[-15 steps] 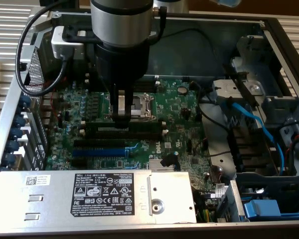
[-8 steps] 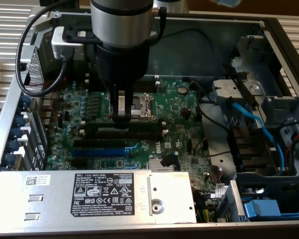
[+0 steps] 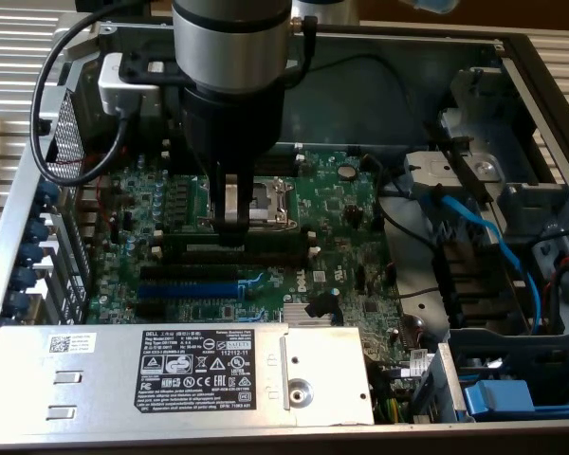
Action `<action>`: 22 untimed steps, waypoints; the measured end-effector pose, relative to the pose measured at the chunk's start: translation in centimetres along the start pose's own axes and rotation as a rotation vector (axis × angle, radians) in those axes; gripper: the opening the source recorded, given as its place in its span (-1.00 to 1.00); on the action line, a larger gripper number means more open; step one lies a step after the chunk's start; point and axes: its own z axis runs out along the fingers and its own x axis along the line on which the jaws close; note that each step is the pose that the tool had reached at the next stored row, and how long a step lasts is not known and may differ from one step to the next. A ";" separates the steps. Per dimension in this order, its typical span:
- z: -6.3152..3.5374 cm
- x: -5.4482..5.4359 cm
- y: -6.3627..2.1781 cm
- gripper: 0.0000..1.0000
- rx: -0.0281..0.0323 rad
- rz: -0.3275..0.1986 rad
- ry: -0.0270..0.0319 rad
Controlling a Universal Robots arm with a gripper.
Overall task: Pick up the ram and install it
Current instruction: 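Insert the ram into the slot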
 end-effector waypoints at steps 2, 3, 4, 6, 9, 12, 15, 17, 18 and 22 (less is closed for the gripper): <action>0.01 0.0 0.00 -0.76 0.0000 0.000 0.0003; 0.01 0.0 0.00 -0.76 0.0000 0.000 0.0003; 0.01 0.0 0.00 -0.76 0.0000 0.000 0.0002; 0.02 0.0 0.00 -0.76 0.0001 0.000 0.0002; 0.01 0.0 0.00 -0.76 0.0000 0.000 0.0003; 0.02 0.0 0.00 -0.72 0.0001 0.000 0.0003; 0.02 0.0 0.00 -0.59 0.0001 0.000 0.0002; 0.02 0.0 0.00 -0.59 0.0000 0.000 0.0002; 0.02 0.0 0.00 -0.59 0.0000 0.000 0.0002; 0.02 0.0 0.00 -0.59 0.0001 0.000 0.0002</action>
